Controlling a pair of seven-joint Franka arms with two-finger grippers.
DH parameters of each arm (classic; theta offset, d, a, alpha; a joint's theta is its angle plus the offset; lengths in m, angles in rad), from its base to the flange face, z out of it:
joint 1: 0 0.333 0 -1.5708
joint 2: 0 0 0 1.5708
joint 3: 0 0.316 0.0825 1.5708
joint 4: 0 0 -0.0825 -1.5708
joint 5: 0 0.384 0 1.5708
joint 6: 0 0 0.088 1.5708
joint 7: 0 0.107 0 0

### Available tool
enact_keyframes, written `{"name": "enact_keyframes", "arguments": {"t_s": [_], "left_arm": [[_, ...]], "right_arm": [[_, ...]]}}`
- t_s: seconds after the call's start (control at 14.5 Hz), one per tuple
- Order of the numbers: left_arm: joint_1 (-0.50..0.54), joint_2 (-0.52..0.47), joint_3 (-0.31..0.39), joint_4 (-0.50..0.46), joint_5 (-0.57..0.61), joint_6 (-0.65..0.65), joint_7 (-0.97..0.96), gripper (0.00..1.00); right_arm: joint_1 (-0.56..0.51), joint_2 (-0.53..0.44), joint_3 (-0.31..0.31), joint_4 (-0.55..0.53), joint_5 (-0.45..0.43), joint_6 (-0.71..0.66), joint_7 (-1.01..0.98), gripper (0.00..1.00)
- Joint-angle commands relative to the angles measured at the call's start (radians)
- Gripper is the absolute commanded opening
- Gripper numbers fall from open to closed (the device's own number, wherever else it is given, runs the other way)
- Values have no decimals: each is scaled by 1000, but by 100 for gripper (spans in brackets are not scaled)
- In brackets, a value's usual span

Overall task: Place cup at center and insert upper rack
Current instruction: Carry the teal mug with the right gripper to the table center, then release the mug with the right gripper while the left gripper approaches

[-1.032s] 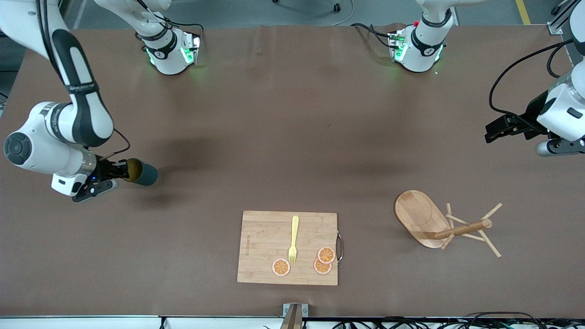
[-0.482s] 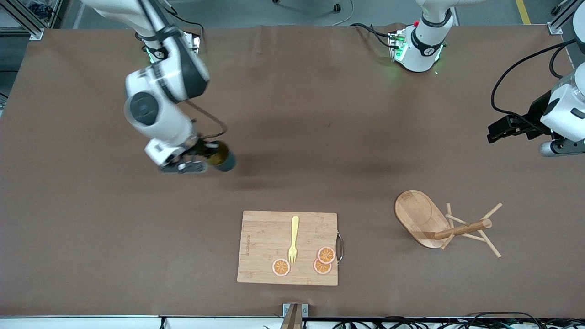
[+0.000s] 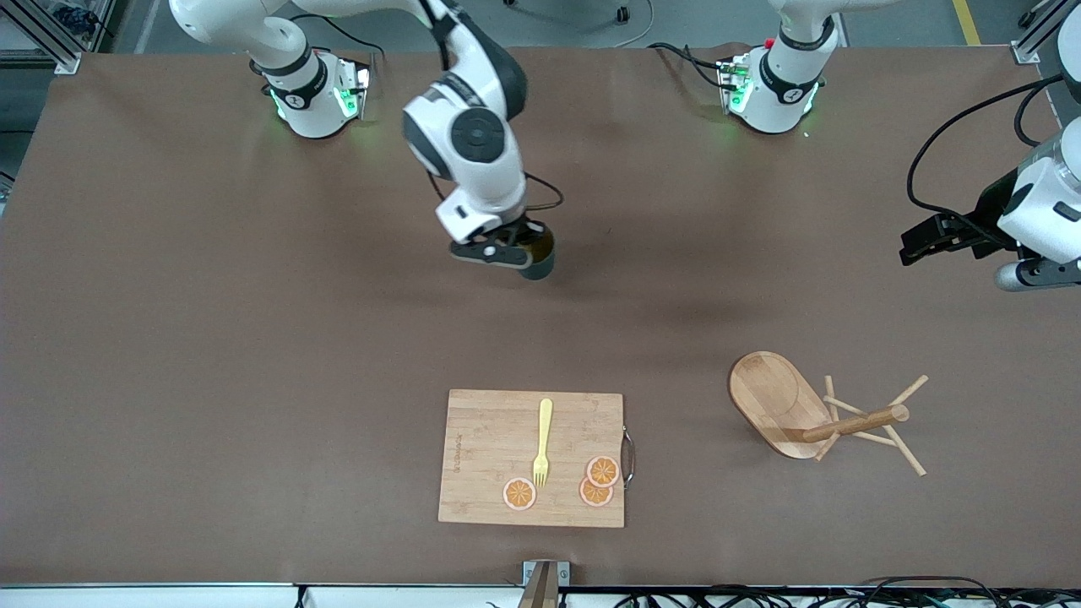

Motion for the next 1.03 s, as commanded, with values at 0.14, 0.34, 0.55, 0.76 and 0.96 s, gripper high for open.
{"name": "enact_keyframes", "arguments": {"t_s": [0.14, 0.34, 0.55, 0.76, 0.96], "left_arm": [[5, 6, -3, 2, -1, 18, 11, 100], [4, 9, -3, 2, -1, 18, 3, 100], [-5, 14, -9, 2, -1, 18, -8, 100], [-16, 14, -49, 5, -13, 16, -87, 100], [-24, 17, -145, 5, -13, 16, -239, 100]], "right_arm": [[74, 171, -20, 136, -17, 59, 20, 13], [63, 168, -22, 138, -14, 54, 34, 100], [48, 123, -23, 147, -9, 23, 24, 100], [-7, 24, -23, 199, -1, -156, 13, 100], [-108, -69, -23, 213, -3, -302, -138, 100]]}}
